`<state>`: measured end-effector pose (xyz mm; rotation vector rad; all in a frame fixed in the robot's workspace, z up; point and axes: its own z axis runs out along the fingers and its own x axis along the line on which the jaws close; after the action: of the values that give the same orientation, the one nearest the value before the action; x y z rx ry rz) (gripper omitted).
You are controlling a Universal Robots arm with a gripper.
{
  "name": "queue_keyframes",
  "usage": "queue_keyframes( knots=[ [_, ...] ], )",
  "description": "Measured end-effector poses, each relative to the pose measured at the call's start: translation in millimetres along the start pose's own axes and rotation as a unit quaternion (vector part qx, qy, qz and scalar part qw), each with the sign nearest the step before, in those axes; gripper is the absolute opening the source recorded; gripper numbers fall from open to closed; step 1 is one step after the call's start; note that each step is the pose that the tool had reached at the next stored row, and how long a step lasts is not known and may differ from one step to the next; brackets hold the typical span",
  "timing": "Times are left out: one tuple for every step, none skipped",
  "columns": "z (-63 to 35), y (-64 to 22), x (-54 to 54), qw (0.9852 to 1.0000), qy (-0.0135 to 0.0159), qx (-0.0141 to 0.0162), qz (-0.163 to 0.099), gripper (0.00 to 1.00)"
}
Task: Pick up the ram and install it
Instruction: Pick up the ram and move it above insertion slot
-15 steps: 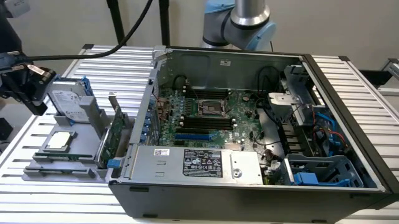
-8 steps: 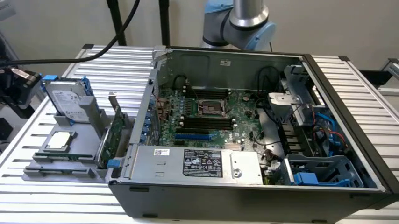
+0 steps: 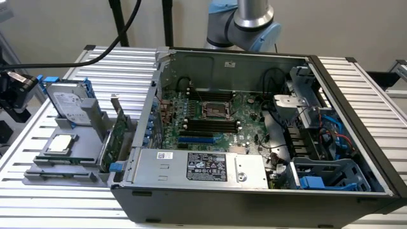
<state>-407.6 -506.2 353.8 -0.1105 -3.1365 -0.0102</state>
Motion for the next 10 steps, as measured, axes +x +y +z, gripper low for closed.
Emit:
queue_keyframes(
  knots=[
    [0.0,0.0,0.0,1.0000,0.0000,0.0000,0.000,0.00],
    [0.0,0.0,0.0,1.0000,0.0000,0.0000,0.000,0.00],
    [0.0,0.0,0.0,1.0000,0.0000,0.0000,0.000,0.00],
    [0.0,0.0,0.0,1.0000,0.0000,0.0000,0.000,0.00],
    [0.0,0.0,0.0,1.0000,0.0000,0.0000,0.000,0.00],
    [0.0,0.0,0.0,1.0000,0.0000,0.0000,0.000,0.00],
    [0.0,0.0,0.0,1.0000,0.0000,0.0000,0.000,0.00],
    [0.0,0.0,0.0,1.0000,0.0000,0.0000,0.000,0.00],
    [0.0,0.0,0.0,1.0000,0.0000,0.0000,0.000,0.00],
    [0.0,0.0,0.0,1.0000,0.0000,0.0000,0.000,0.00]
  ],
)
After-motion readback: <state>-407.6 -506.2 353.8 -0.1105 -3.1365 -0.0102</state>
